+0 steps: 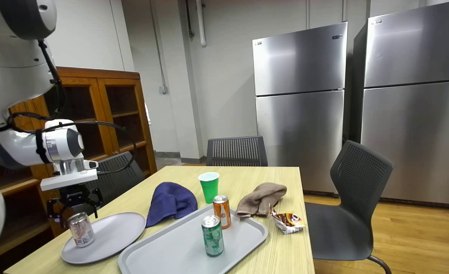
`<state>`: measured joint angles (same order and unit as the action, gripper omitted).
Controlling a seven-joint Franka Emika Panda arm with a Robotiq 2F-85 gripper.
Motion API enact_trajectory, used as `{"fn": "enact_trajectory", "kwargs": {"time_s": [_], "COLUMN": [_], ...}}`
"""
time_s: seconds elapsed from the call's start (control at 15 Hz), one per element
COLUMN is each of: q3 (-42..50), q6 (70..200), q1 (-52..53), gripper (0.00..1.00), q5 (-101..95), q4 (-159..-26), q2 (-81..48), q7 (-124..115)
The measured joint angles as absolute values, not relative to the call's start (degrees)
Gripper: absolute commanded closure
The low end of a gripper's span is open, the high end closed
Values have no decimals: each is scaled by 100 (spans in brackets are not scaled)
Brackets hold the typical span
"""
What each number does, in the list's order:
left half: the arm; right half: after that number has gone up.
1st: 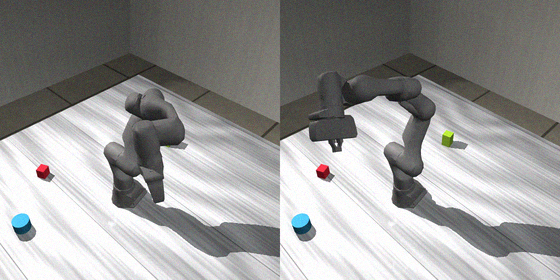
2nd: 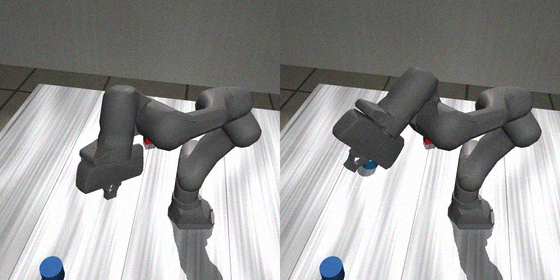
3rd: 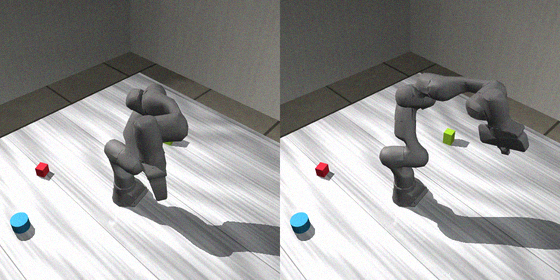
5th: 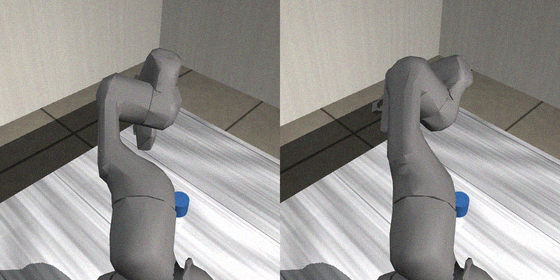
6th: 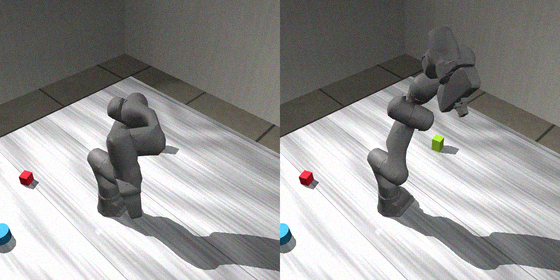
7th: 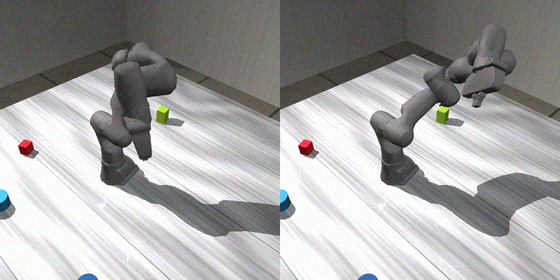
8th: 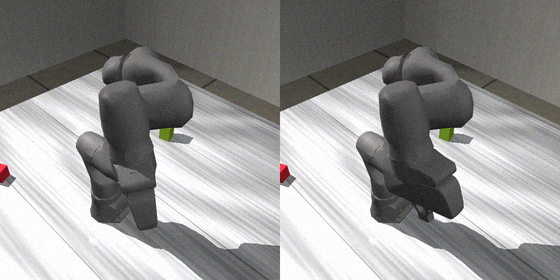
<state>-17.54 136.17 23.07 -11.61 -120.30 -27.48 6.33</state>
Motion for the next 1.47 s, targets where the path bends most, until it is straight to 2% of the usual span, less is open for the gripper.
{"fn": "enact_trajectory", "kwargs": {"time_s": [0.73,0.8,0.87,1.13,1.2,1.47], "q3": [-1759,-1759,-1759,-1759,-1759,-1733], "q6": [13617,13617,13617,13617,13617,13617], "q1": [2349,2360,2372,2410,2410,2410], "gripper": [0,25,26,58,61,61], "q5": [-1161,-1161,-1161,-1161,-1162,-1169], "q4": [-11898,-11877,-11859,-11811,-11804,-11774], "q2": [-2878,-2895,-2907,-2942,-2944,-2944], "q7": [633,633,633,633,633,633]}}
